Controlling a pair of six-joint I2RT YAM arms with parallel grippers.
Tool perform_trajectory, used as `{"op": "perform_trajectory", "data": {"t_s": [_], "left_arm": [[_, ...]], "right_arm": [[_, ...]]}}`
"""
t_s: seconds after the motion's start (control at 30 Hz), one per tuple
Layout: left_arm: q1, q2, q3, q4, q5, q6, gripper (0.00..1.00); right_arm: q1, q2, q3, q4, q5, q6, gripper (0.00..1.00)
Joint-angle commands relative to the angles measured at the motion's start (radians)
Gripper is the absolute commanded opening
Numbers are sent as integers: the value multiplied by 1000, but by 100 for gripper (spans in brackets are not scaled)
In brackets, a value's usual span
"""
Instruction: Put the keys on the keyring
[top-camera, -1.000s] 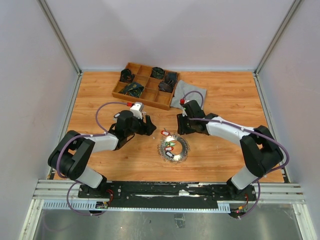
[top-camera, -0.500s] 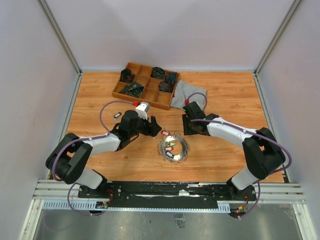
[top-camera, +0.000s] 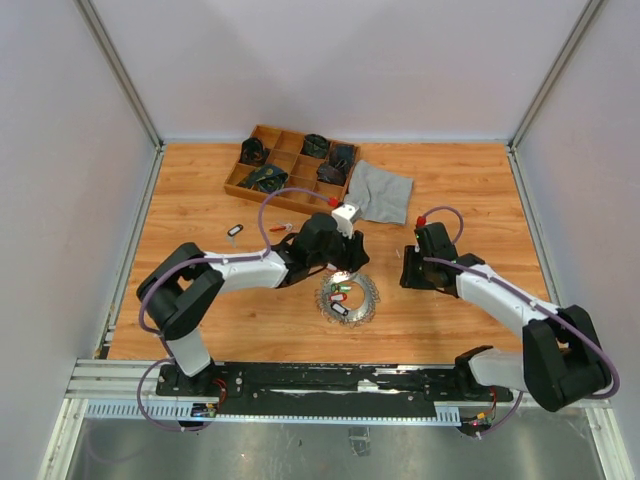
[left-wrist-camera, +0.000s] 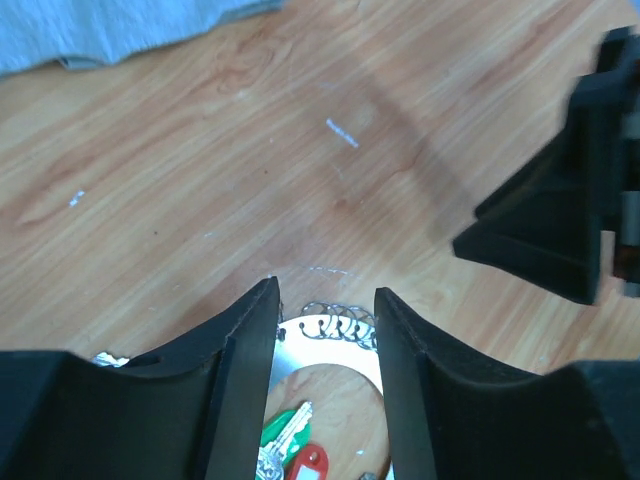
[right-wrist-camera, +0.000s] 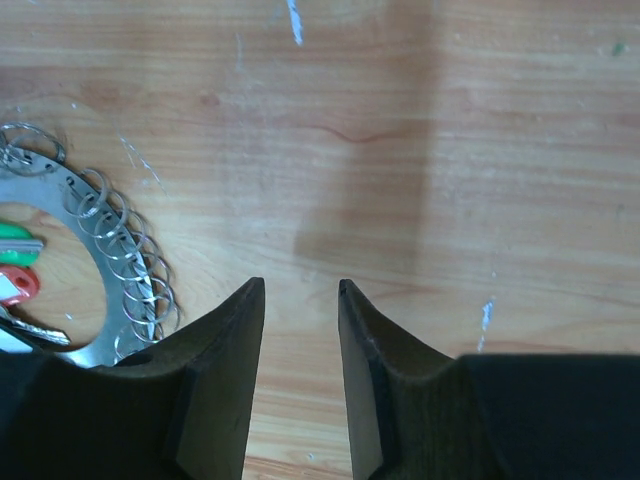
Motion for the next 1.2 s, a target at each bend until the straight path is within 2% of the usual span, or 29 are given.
{"op": "perform_trajectory", "data": {"t_s": [0.0,0.33,0.9,1.17], "left_arm": [[-20,74,79,-94,-50,3,47],[-36,136,153,-189,-98,2,44],[-41,158,123,-173,-63,-8,35],[-42,160,122,-202,-95,3,36]], "right_arm": [[-32,-77,-60,-4,-27,7,36],[-56,-115,-89,-3,-52,-18,37],[-59,-121,-115,3,-60,-18,37],[-59,-124,-117,5,-63,-26,37]]}}
